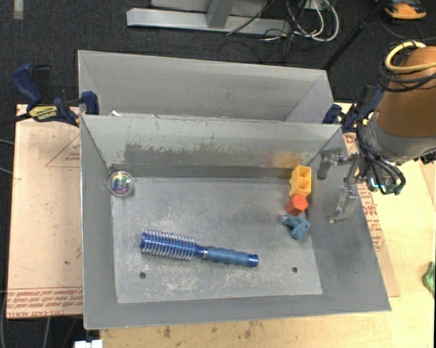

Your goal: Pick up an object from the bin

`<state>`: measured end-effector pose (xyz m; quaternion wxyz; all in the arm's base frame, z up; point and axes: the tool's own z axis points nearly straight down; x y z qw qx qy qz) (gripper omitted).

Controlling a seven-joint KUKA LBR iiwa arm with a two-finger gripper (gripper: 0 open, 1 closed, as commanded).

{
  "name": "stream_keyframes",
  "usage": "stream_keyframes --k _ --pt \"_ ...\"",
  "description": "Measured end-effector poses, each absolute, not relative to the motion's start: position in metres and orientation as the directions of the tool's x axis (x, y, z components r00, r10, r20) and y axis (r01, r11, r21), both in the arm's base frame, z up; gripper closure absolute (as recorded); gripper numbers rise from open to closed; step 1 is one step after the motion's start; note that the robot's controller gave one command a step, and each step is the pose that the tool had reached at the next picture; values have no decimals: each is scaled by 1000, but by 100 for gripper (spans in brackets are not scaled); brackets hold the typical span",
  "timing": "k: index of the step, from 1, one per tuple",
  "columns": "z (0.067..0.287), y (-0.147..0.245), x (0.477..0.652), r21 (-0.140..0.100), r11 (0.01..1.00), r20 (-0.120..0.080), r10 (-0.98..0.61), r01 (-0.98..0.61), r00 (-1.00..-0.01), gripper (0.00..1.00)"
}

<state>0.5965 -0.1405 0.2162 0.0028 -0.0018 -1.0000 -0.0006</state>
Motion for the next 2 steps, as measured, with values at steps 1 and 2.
stream_keyframes --k 1,2 --pt "142 -143 584 2 999 7 32 32 -999 0" --pt "87 -151 633 1 889 -3 -458 -458 -889 0"
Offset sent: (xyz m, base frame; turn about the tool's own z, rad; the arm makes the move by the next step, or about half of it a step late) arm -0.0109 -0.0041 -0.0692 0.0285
